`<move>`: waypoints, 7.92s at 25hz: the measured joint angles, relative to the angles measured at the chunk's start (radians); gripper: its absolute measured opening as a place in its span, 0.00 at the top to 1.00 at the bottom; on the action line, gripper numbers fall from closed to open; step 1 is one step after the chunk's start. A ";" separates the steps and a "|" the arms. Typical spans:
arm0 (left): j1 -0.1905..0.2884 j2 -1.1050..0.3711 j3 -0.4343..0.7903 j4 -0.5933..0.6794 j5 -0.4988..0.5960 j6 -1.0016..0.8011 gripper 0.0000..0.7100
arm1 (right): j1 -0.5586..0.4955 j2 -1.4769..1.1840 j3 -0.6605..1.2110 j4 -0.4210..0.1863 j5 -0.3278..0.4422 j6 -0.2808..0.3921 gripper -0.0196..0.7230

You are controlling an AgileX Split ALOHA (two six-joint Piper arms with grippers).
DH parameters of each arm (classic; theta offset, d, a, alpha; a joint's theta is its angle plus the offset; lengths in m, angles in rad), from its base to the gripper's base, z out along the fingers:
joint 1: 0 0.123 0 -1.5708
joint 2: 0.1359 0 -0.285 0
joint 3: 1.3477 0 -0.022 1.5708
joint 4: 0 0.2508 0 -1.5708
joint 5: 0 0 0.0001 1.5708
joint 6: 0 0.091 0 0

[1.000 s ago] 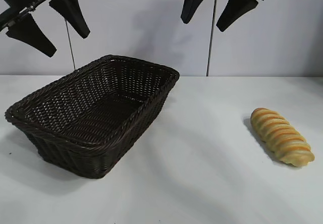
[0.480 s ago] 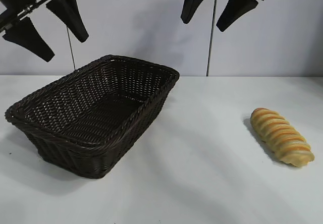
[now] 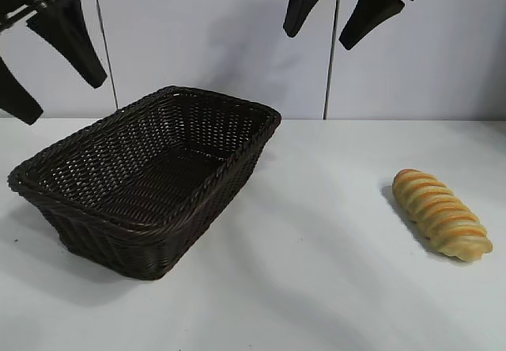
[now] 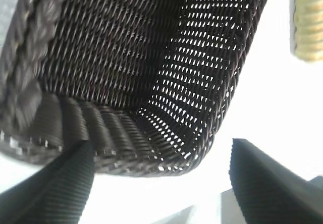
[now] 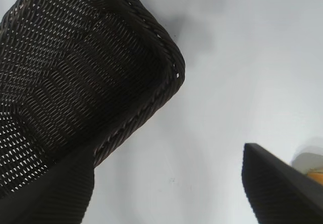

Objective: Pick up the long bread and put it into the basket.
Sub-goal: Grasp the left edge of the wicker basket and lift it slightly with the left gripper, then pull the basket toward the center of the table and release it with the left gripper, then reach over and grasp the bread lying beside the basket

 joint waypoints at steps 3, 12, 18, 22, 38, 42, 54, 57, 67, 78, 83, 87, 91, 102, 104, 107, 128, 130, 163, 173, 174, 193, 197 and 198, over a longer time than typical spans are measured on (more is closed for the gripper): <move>-0.020 -0.054 0.083 -0.001 -0.086 -0.108 0.24 | 0.000 0.000 0.000 0.000 0.000 0.000 0.19; -0.128 -0.069 0.250 -0.008 -0.362 -0.462 0.24 | 0.000 0.000 0.000 0.000 0.000 0.000 0.19; -0.148 0.009 0.257 -0.011 -0.429 -0.509 0.24 | 0.000 0.000 0.000 0.001 0.000 0.000 0.19; -0.148 0.065 0.257 -0.011 -0.445 -0.513 0.24 | 0.000 0.000 0.000 0.001 0.000 0.000 0.19; -0.148 0.253 0.257 -0.013 -0.622 -0.515 0.24 | 0.000 0.000 0.000 0.001 0.000 0.000 0.19; -0.148 0.266 0.257 -0.015 -0.625 -0.515 0.25 | 0.000 0.000 0.000 0.001 0.000 0.000 0.19; -0.148 0.267 0.257 -0.016 -0.630 -0.519 0.85 | 0.000 0.000 0.000 0.004 0.000 0.000 0.19; -0.148 0.267 0.254 -0.020 -0.610 -0.519 0.85 | 0.000 0.000 0.000 0.005 0.000 0.001 0.19; -0.078 0.220 0.132 -0.008 -0.406 -0.468 0.85 | 0.000 0.000 0.000 0.006 0.000 0.003 0.19; -0.018 0.253 0.003 0.016 -0.209 -0.186 0.85 | 0.000 0.000 0.000 0.008 0.000 0.003 0.19; -0.018 0.351 -0.111 0.027 -0.084 -0.046 0.85 | 0.000 0.000 0.000 0.008 0.000 0.003 0.19; -0.018 0.429 -0.235 0.047 0.007 0.051 0.85 | 0.000 0.000 0.000 0.008 0.000 0.003 0.19; -0.018 0.509 -0.380 0.120 0.102 0.114 0.85 | 0.000 0.000 0.000 0.011 0.000 0.003 0.19; -0.018 0.605 -0.563 0.180 0.227 0.219 0.85 | 0.000 0.000 0.000 0.013 0.000 0.003 0.19; -0.018 0.611 -0.566 0.177 0.224 0.221 0.85 | 0.000 0.000 0.000 0.015 0.000 0.003 0.19; -0.018 0.640 -0.568 0.177 0.219 0.222 0.85 | 0.000 0.000 0.000 0.016 0.000 0.003 0.19; -0.018 0.713 -0.569 0.164 0.187 0.224 0.50 | 0.000 0.000 0.000 0.023 0.000 0.003 0.19; -0.018 0.713 -0.569 0.164 0.187 0.229 0.38 | 0.000 0.000 0.000 0.023 0.000 0.003 0.19; -0.018 0.348 -0.554 0.065 0.209 0.191 0.28 | 0.000 0.000 0.000 0.027 0.000 0.003 0.19; -0.018 0.348 -0.440 0.007 0.103 0.169 0.28 | 0.000 0.000 0.000 0.027 0.000 0.003 0.19; -0.018 0.348 -0.440 0.007 0.102 0.169 0.28 | 0.000 0.000 0.000 0.029 0.000 0.003 0.19; -0.018 0.348 -0.440 0.003 0.088 0.169 0.28 | 0.000 0.000 0.000 -0.134 0.000 0.010 0.19; -0.018 0.348 -0.440 0.003 0.087 0.169 0.28 | 0.000 0.000 0.000 -0.277 0.000 0.062 0.19; -0.018 0.348 -0.440 0.003 0.087 0.169 0.28 | -0.003 0.000 0.000 -0.303 0.000 0.073 0.19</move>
